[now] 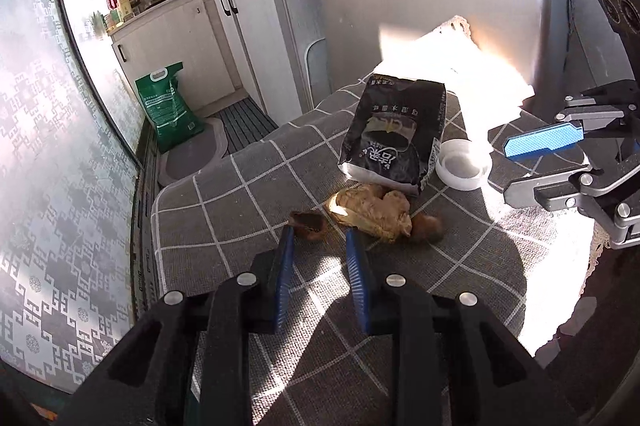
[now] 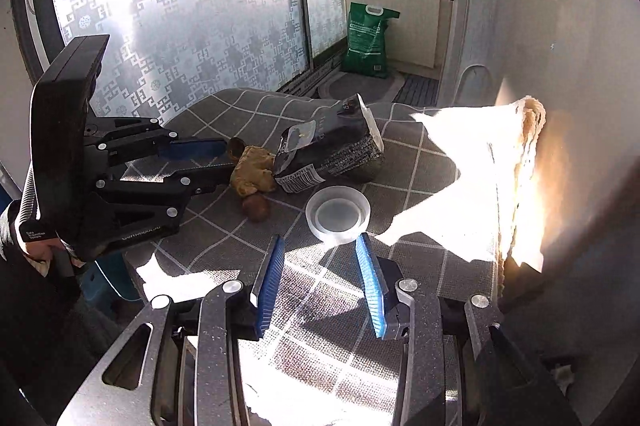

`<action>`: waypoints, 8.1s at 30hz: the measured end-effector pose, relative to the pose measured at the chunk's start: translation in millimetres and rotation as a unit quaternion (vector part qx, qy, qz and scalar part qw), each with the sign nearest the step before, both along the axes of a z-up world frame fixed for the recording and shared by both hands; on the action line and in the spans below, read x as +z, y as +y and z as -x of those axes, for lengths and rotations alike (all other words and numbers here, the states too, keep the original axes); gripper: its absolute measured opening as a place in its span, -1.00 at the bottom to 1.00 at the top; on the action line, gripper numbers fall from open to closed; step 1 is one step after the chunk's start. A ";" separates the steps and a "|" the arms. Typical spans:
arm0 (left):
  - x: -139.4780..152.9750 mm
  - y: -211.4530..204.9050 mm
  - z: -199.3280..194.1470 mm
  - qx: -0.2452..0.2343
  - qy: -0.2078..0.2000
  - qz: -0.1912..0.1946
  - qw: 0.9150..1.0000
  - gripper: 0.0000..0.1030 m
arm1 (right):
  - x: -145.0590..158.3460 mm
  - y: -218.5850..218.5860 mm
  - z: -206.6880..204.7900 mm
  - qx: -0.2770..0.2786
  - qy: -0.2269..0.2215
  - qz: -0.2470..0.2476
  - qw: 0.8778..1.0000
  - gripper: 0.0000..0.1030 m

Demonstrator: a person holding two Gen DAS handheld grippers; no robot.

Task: Collect trash
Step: 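Reach the right tool to the clear round lid while the left tool reaches a brown scrap, then grasp the clear round lid with the right tool while the left tool grasps the brown scrap, then carry the lid and scrap over the teal bin and open both tools to drop them, then move both open tools back over the table, then grasp the tan crumpled paper with the left tool while the right tool grasps the black snack bag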

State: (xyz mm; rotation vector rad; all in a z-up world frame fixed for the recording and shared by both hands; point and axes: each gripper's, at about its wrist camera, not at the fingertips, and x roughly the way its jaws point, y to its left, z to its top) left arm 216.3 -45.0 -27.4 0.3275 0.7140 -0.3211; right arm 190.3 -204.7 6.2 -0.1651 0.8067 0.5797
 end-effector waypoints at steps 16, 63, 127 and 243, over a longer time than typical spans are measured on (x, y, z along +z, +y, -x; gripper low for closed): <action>1.2 13.6 -21.1 0.047 0.021 0.035 0.998 -0.56 | -11.4 9.7 -13.6 -0.008 -0.004 0.034 0.999 -0.09; 36.2 132.0 82.9 0.171 -0.032 0.150 0.973 -0.55 | 33.4 144.6 27.8 0.078 -0.030 0.017 0.996 -0.24; -94.2 250.0 123.8 0.247 0.120 0.093 0.957 -0.43 | -73.9 323.5 53.9 0.183 0.094 0.152 0.967 -0.24; 0.8 -18.1 -24.3 0.050 0.059 0.100 0.992 -0.07 | 32.1 -5.8 -30.4 -0.026 -0.016 -0.011 0.999 0.29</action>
